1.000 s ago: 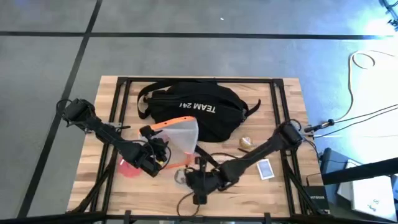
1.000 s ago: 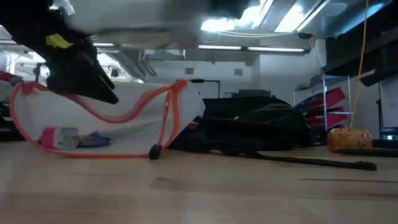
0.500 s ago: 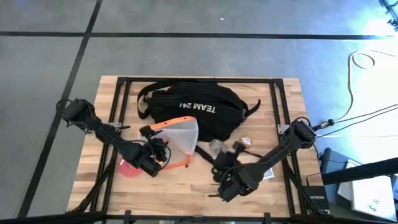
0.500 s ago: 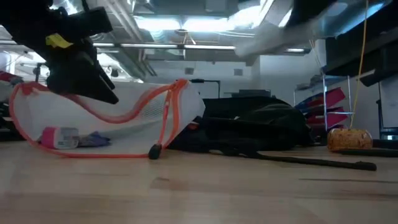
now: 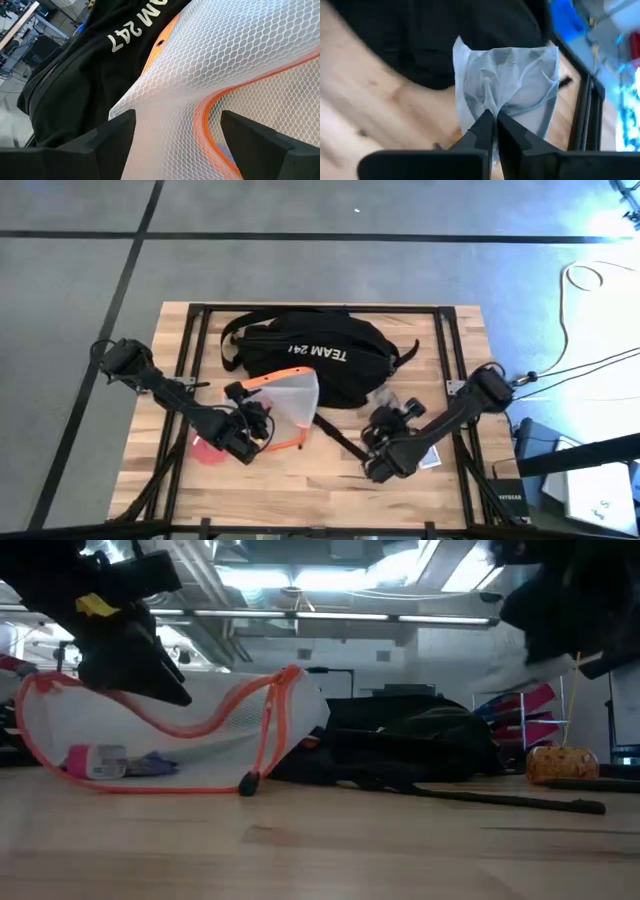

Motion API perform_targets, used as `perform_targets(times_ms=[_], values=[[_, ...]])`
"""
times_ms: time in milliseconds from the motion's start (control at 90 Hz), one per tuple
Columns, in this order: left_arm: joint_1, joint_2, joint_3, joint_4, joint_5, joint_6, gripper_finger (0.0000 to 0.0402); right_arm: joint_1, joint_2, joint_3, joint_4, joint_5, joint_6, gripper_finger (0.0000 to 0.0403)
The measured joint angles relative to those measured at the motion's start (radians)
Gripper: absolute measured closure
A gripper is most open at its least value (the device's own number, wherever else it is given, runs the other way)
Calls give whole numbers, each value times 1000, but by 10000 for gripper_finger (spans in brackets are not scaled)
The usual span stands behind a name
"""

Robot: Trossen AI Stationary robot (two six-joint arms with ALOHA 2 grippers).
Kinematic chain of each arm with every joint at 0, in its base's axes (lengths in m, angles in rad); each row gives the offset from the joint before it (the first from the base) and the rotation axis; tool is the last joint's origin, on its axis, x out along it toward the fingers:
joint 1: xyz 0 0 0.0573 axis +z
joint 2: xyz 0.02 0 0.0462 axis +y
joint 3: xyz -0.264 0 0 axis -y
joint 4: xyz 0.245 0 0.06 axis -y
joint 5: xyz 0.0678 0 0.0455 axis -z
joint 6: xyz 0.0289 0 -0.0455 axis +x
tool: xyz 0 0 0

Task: Unpack backpack
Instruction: Remove the black earphone from the white zip bag

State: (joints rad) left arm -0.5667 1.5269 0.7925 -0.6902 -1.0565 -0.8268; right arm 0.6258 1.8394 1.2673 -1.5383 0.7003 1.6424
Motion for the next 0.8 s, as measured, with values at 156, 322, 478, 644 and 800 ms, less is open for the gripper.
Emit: perform_targets(times_ms=[156,322,478,644,800], values=[[0,0,0,1,0,0,121,2,-196,-188,58,-25,184,403],[0,0,0,1,-2,0,121,-7,-422,-390,230,-78,266,403],[0,0,0,0,-5,0,121,-30,-545,-556,346,-119,274,403],[0,0,0,1,-7,0,121,-73,-559,-650,428,-90,223,400],[0,0,0,1,-7,0,121,-98,-539,-655,442,-86,155,377]])
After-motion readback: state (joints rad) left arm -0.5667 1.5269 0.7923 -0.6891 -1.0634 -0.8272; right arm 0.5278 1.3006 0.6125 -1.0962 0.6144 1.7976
